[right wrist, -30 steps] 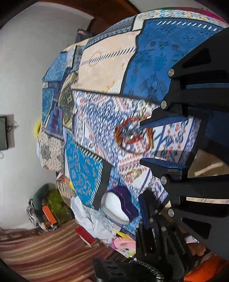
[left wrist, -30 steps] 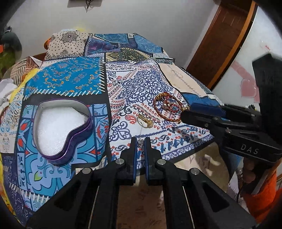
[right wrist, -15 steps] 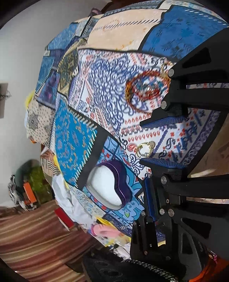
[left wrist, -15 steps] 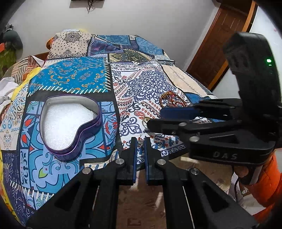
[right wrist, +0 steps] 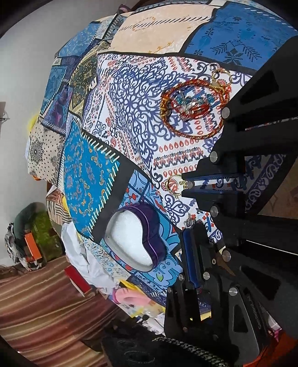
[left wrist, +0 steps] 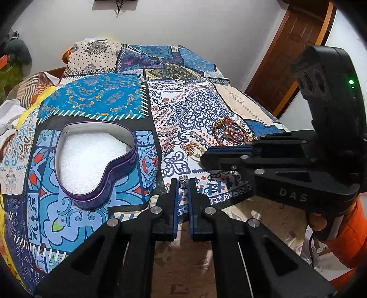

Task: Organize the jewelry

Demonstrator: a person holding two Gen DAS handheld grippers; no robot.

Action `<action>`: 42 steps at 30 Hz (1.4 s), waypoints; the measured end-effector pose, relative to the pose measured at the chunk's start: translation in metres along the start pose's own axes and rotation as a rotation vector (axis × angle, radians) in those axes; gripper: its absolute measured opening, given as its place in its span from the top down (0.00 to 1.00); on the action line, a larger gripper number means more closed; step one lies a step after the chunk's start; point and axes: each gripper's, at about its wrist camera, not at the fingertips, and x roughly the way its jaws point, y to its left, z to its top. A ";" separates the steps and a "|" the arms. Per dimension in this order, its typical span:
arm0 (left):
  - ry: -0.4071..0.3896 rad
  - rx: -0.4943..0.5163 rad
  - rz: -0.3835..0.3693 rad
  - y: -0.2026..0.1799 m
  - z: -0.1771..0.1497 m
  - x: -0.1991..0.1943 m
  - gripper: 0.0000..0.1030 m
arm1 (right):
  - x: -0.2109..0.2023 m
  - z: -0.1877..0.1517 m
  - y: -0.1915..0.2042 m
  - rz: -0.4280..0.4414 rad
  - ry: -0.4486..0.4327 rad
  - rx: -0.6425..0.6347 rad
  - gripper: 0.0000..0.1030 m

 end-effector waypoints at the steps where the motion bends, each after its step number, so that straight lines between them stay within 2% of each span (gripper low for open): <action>1: 0.000 0.001 0.003 0.000 0.000 0.000 0.95 | -0.001 0.000 -0.001 -0.001 -0.005 0.005 0.94; 9: -0.019 -0.017 0.039 0.001 0.005 -0.007 0.95 | -0.021 0.000 -0.005 -0.007 -0.062 0.039 0.94; 18: -0.145 -0.017 0.105 0.008 0.022 -0.050 0.97 | -0.046 0.011 -0.004 -0.055 -0.156 0.074 0.94; 20: -0.166 -0.022 0.106 0.012 0.026 -0.058 0.97 | -0.050 0.014 -0.001 -0.057 -0.177 0.080 0.94; 23: -0.159 -0.021 0.067 0.015 0.030 -0.063 0.97 | -0.054 0.018 0.004 -0.057 -0.200 0.083 0.94; 26: -0.118 -0.005 0.050 0.011 0.028 -0.053 0.80 | -0.057 0.018 0.007 -0.062 -0.212 0.084 0.94; 27: -0.104 0.006 0.053 0.007 0.026 -0.048 0.69 | -0.057 0.018 0.007 -0.063 -0.213 0.087 0.94; 28: -0.097 0.013 0.055 0.004 0.024 -0.044 0.63 | -0.057 0.017 0.007 -0.064 -0.212 0.091 0.94; 29: -0.084 0.024 0.052 0.000 0.022 -0.038 0.62 | -0.057 0.016 0.006 -0.062 -0.208 0.095 0.94; 33: -0.036 0.039 0.049 -0.006 0.016 -0.015 0.62 | -0.056 0.012 0.002 -0.065 -0.195 0.108 0.94; 35: -0.009 0.041 0.057 -0.007 0.012 -0.003 0.70 | -0.058 0.010 0.000 -0.071 -0.194 0.109 0.94; 37: 0.010 0.036 0.060 -0.006 0.010 0.005 0.87 | -0.060 0.009 -0.002 -0.073 -0.195 0.113 0.94; 39: 0.005 0.025 0.068 -0.003 0.008 0.009 0.92 | -0.061 0.007 -0.004 -0.076 -0.197 0.116 0.94; 42: -0.009 0.011 0.068 0.000 0.008 0.006 0.92 | -0.061 0.007 -0.005 -0.075 -0.196 0.121 0.94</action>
